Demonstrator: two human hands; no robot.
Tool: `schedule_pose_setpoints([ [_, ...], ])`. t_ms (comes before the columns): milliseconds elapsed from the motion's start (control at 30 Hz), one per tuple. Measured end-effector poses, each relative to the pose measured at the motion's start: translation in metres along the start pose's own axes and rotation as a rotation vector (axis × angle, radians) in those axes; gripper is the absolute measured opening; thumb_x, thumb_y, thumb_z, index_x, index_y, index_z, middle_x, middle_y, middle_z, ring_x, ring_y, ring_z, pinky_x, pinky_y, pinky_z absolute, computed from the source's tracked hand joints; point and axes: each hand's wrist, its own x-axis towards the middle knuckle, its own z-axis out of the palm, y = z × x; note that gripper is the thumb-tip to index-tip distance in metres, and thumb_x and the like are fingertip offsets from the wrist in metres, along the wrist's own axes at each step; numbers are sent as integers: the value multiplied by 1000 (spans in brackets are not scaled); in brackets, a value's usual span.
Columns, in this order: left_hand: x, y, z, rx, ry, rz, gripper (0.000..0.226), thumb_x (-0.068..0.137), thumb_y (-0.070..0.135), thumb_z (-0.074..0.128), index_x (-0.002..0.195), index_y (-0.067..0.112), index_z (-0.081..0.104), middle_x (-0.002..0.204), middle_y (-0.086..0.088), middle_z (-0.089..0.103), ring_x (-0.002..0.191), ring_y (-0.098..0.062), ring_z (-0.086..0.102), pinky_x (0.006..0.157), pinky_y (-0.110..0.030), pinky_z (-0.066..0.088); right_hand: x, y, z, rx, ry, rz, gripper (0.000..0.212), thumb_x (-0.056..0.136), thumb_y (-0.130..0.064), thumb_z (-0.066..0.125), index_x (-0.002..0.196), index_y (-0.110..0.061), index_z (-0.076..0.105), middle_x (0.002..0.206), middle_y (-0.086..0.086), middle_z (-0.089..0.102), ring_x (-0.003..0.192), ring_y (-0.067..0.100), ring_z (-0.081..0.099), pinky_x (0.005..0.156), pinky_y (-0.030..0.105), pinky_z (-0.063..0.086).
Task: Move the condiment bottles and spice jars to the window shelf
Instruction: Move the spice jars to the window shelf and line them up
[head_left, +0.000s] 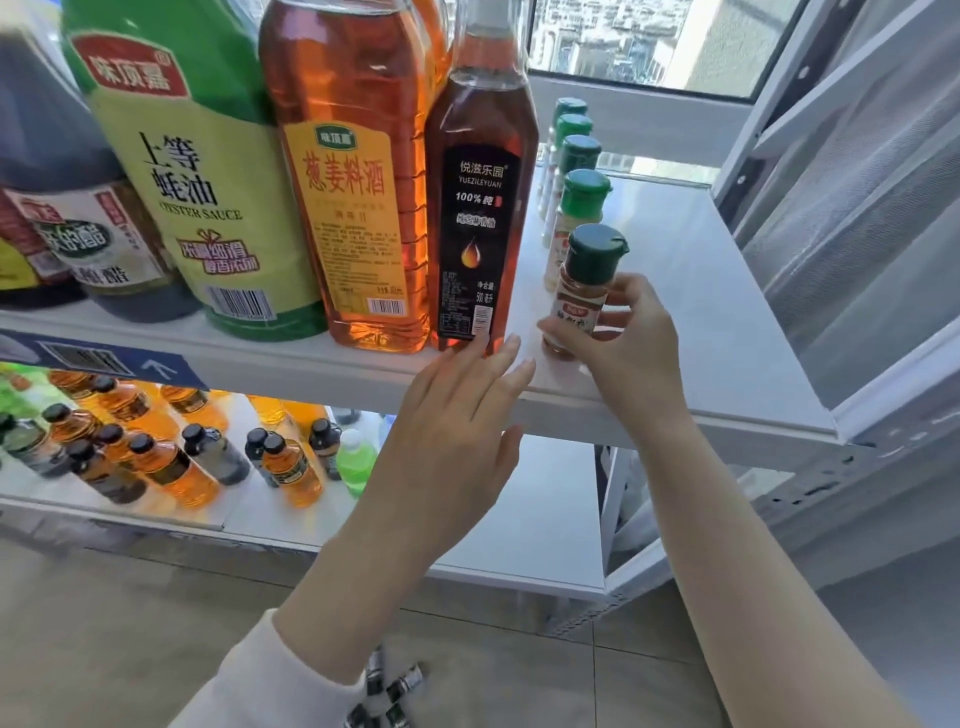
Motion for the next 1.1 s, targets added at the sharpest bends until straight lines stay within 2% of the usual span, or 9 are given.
schedule_pose_setpoints([
  [200,-14,-4,0,-14,11,-15,43,85,21,47,126,7,53,136,-10,52,128,-28,46,106,-39,29,-15,3,-3,-27,71,-7,75,66,-34,81,128,-16,43,122,1,54,104,8,54,78,14,49],
  [333,-37,-10,-3,-72,70,-29,41,88,18,44,125,5,54,134,-11,53,128,-28,47,105,-39,32,-56,2,-3,-74,234,-122,66,70,-39,77,124,-17,47,114,-2,51,99,5,52,79,16,48],
  [433,-64,-20,-5,-99,64,-48,39,88,17,45,124,5,55,133,-11,54,126,-27,48,104,-37,32,-101,4,5,-59,257,-148,53,72,-35,77,114,-23,47,104,-2,52,90,9,53,76,16,46],
  [567,-120,-40,-15,-130,-21,-121,40,88,22,45,123,7,55,132,-10,55,125,-26,49,104,-37,34,-165,8,31,-85,155,-44,45,71,-32,78,106,-23,51,92,-12,51,84,11,53,72,9,43],
  [700,-195,-69,-26,-177,-110,-208,40,86,25,45,121,8,57,130,-8,56,123,-27,51,101,-39,36,-239,33,74,-112,5,151,40,72,-27,77,105,-21,55,96,-11,53,87,1,53,74,17,46],
  [800,-258,-91,-25,-180,-208,-267,41,85,26,45,120,8,57,129,-8,57,121,-27,52,102,-34,30,-291,60,108,-130,-67,316,38,72,-25,78,101,-23,55,101,0,57,87,16,57,73,20,45],
  [867,-302,-101,-23,-188,-295,-321,42,84,26,45,120,9,57,129,-8,58,121,-26,53,103,-34,30,-325,73,129,-172,-133,392,36,73,-25,78,101,-23,55,103,2,58,88,17,57,72,17,44],
  [1000,-371,-103,-18,-226,-437,-444,45,85,30,40,120,8,58,126,-8,60,118,-26,56,103,-30,30,-384,81,154,-203,-268,463,36,74,-25,77,103,-21,56,105,-1,56,91,14,56,74,20,44],
  [1100,-403,-94,-8,-258,-515,-522,47,84,32,38,118,8,60,122,-8,62,115,-26,58,101,-31,36,-411,92,165,-216,-339,497,35,74,-23,77,103,-20,57,106,-1,56,92,12,55,74,20,43],
])
